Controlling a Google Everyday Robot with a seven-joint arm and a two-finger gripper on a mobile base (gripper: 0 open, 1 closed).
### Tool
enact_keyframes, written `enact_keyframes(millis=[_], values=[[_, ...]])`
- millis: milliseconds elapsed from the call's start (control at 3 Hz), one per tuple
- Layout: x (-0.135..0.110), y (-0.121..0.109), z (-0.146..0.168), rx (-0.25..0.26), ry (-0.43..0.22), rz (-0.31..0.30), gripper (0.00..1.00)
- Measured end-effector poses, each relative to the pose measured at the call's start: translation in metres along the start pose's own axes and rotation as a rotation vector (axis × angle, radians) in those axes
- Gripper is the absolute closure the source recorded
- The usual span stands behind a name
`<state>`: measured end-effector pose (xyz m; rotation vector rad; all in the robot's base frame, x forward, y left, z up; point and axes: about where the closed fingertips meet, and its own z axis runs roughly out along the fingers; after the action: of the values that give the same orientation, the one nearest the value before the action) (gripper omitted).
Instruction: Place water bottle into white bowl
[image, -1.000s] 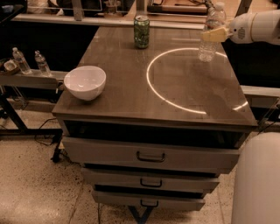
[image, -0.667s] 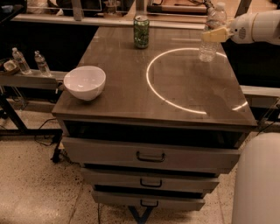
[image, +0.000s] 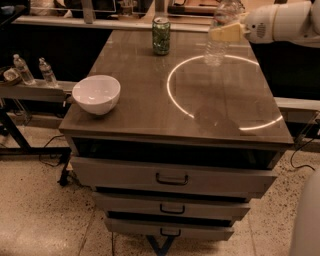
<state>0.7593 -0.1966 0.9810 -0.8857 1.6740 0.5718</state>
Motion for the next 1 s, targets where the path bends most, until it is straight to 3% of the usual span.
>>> enact_keyframes(millis=[333, 667, 1000], values=[[-0.013, 0.049, 0.017, -0.085, -0.037, 0.025, 1.0], [-0.003, 0.058, 0.029, -0.112, -0.022, 0.037, 1.0], [-0.004, 0.057, 0.028, -0.108, -0.024, 0.036, 1.0]])
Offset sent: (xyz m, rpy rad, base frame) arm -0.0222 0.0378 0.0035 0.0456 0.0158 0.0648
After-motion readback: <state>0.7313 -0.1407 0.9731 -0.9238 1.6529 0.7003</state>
